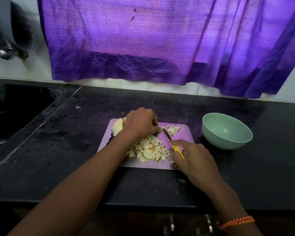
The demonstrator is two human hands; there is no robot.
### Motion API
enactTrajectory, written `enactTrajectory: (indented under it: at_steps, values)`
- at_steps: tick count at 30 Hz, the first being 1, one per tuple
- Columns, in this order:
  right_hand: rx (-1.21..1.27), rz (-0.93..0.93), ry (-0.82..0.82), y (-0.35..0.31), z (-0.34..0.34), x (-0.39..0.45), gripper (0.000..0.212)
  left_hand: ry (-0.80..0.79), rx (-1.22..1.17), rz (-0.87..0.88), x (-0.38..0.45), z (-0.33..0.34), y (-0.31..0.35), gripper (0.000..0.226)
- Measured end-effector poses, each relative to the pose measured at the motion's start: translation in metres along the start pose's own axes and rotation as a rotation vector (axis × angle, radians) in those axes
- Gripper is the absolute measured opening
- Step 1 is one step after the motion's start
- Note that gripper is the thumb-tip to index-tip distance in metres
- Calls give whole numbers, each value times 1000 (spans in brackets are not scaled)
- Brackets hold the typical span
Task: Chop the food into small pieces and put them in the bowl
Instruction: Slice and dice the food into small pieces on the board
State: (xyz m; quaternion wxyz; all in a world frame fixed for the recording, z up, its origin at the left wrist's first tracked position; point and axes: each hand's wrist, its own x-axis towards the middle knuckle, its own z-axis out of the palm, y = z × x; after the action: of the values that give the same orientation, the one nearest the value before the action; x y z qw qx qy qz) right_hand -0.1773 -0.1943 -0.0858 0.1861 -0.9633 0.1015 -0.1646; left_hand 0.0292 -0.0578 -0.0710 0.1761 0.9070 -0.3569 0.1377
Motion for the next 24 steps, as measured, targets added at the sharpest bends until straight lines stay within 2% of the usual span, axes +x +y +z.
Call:
enactTrajectory:
  at_steps: [4, 7, 12, 21, 24]
  values:
    - [87, 11, 84, 2, -2, -4, 44, 21, 1, 24, 0, -6, -1, 23]
    - [91, 14, 134, 1, 1, 4, 45, 85, -28, -32, 1, -12, -6, 12]
    - [-64, -25, 60, -7, 6, 22, 47, 85, -24, -109, 0, -10, -11, 9]
    - [-154, -73, 37, -8, 7, 26, 41, 12, -12, -82, 0, -1, -10, 9]
    - [-149, -86, -4, -7, 6, 32, 40, -8, -17, -45, 0, 0, -7, 18]
